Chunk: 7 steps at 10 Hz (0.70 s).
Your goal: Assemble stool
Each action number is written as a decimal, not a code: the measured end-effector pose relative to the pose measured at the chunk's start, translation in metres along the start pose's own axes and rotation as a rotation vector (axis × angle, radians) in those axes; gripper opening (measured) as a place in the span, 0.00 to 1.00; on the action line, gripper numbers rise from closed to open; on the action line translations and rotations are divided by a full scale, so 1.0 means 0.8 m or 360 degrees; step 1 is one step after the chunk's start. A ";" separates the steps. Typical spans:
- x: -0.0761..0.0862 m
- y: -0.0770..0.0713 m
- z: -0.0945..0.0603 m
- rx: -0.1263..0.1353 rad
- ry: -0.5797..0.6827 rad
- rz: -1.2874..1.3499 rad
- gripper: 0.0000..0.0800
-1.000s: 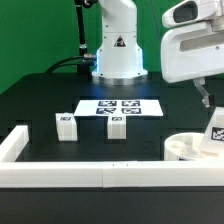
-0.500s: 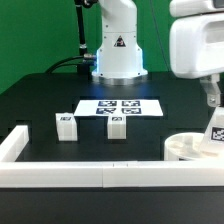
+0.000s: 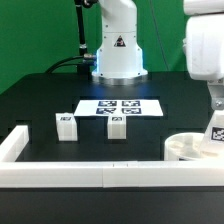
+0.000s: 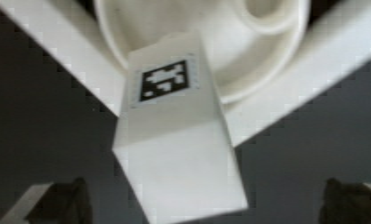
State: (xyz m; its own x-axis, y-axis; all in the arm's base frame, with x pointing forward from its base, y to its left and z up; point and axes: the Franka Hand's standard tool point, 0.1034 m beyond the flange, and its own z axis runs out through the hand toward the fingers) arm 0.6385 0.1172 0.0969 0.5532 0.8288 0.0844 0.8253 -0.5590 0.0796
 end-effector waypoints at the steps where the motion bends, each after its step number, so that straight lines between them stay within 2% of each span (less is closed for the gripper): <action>1: -0.004 0.000 0.011 -0.0002 -0.0007 -0.0099 0.81; 2: -0.007 0.001 0.020 -0.0005 -0.0004 -0.0159 0.81; 5: -0.011 0.004 0.022 -0.0006 -0.0004 -0.0148 0.81; 6: -0.011 0.004 0.022 -0.0006 -0.0005 -0.0147 0.70; 7: -0.011 0.004 0.022 -0.0006 -0.0005 -0.0147 0.70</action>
Offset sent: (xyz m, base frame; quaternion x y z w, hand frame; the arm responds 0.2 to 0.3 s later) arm 0.0085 -0.0005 -0.0014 0.0073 0.0254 -0.0306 0.9992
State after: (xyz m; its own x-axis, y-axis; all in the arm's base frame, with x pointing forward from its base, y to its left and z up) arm 0.6384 0.1084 0.0785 0.4752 0.8768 0.0735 0.8723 -0.4804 0.0908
